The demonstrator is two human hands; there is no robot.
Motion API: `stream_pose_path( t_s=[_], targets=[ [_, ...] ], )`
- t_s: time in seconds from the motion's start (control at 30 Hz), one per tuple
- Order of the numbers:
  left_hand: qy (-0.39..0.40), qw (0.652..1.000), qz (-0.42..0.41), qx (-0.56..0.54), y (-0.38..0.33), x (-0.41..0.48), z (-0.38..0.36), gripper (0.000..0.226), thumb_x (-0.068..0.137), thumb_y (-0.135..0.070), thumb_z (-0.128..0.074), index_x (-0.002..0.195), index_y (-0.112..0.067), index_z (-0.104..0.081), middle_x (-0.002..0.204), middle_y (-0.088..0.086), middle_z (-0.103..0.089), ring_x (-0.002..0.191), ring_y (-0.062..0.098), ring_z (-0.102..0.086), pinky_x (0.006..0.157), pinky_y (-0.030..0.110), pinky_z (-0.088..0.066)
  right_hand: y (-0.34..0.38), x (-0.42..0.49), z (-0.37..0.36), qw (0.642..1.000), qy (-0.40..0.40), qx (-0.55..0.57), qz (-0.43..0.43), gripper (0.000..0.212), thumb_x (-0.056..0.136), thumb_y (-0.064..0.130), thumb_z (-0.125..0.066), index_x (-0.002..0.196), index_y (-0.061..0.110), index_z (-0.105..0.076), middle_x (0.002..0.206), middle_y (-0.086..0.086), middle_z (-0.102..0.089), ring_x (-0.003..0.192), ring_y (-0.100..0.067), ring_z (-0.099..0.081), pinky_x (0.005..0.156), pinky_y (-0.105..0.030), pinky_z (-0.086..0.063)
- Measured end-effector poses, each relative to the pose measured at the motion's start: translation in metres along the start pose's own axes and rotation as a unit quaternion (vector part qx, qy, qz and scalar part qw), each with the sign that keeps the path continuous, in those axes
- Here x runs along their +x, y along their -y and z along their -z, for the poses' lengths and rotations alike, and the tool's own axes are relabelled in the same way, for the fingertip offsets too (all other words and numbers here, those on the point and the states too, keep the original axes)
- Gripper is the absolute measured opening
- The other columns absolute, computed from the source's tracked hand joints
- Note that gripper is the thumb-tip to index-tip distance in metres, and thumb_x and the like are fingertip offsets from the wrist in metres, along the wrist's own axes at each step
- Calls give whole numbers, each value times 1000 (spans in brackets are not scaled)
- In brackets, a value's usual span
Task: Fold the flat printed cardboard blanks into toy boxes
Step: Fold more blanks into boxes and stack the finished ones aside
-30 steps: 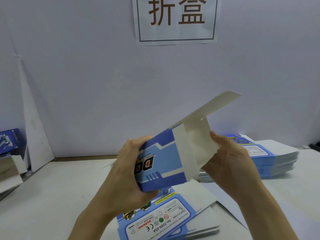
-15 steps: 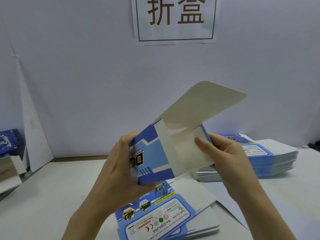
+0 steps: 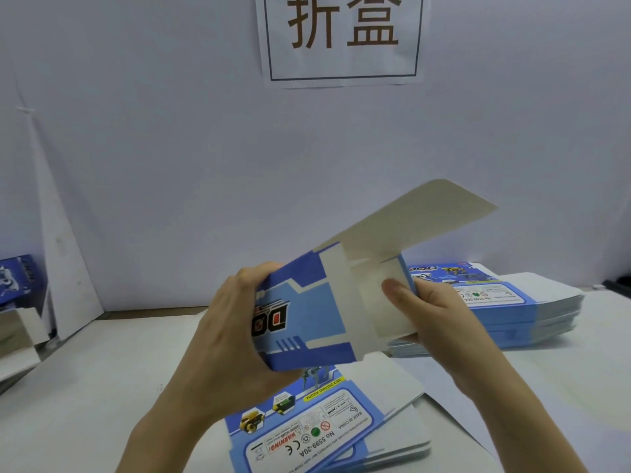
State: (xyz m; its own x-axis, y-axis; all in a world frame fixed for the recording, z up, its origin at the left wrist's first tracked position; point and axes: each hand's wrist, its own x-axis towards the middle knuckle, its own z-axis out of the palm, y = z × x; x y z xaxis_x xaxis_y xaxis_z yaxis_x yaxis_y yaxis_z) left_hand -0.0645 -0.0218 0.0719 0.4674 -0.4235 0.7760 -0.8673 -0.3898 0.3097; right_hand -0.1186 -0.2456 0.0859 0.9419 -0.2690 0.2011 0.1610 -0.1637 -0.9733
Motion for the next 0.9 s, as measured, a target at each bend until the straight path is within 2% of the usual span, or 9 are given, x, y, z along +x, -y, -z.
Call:
stream_pose_path(
  t_s=[0.2,0.33,0.47,0.53,0.57,0.63,0.77,0.83,0.9],
  targets=[
    [23,998,35,-46,2,-2,3,88,50,-41,-84,117,-55,-28,113,-18,-54,102,1,-58,74,11,-54,5,-4,6,996,73,50,-16,35,76,43,-63,90,13,-72,85,-4,-75,78,-15,-73,63,-20,-57],
    [54,981,125,-134,2,-3,-6,95,56,-47,-87,129,-55,-27,127,-18,-47,114,14,-56,83,31,-58,-1,3,-2,998,-46,27,-23,22,96,16,-53,81,3,-65,81,-13,-70,66,-21,-68,50,-21,-54],
    [92,937,221,-255,-4,5,-6,115,39,-75,-79,134,-68,-15,129,-57,-20,114,-26,-39,80,6,-47,-8,10,-6,978,-184,-85,45,35,95,13,-50,66,-6,-51,63,-16,-53,63,-28,-55,55,-29,-57],
    [59,916,254,-303,-2,17,-12,115,29,-79,-73,132,-57,-26,132,-49,-24,110,-26,-35,97,13,-29,-8,7,-11,952,-222,-186,99,46,96,15,-50,54,4,-35,51,-5,-39,53,-20,-39,49,-10,-38],
    [52,901,270,-337,-2,21,-15,96,47,-73,-71,130,-54,-28,139,-40,-26,114,-18,-35,100,17,-24,-7,5,-13,942,-228,-217,117,49,96,15,-50,52,10,-30,50,-2,-35,51,-17,-33,46,-13,-33],
    [86,891,253,-368,-7,21,-22,87,66,-70,-64,141,-47,-27,149,-23,-36,124,-10,-42,102,21,-36,-7,2,-19,940,-220,-227,128,50,97,17,-50,52,14,-29,49,0,-34,48,-13,-30,45,-15,-32],
    [99,898,235,-358,-7,17,-22,115,50,-86,-61,140,-19,-40,125,-3,-60,84,-16,-62,66,7,-47,-9,1,-23,954,-196,-196,115,49,97,17,-50,51,16,-33,48,2,-37,45,-7,-41,44,-14,-34],
    [70,908,237,-338,-6,22,-21,149,11,-97,-51,127,-4,-48,95,1,-60,62,-16,-59,60,6,-44,-9,1,-25,954,-190,-200,118,47,97,18,-49,53,14,-33,50,0,-39,47,-11,-37,46,-16,-33],
    [59,905,290,-307,-15,29,-19,121,20,-96,-57,113,-17,-58,80,1,-62,57,-9,-60,57,7,-45,-8,0,-29,951,-192,-204,132,48,97,17,-50,53,14,-32,50,1,-37,48,-11,-36,47,-17,-32]
  ],
)
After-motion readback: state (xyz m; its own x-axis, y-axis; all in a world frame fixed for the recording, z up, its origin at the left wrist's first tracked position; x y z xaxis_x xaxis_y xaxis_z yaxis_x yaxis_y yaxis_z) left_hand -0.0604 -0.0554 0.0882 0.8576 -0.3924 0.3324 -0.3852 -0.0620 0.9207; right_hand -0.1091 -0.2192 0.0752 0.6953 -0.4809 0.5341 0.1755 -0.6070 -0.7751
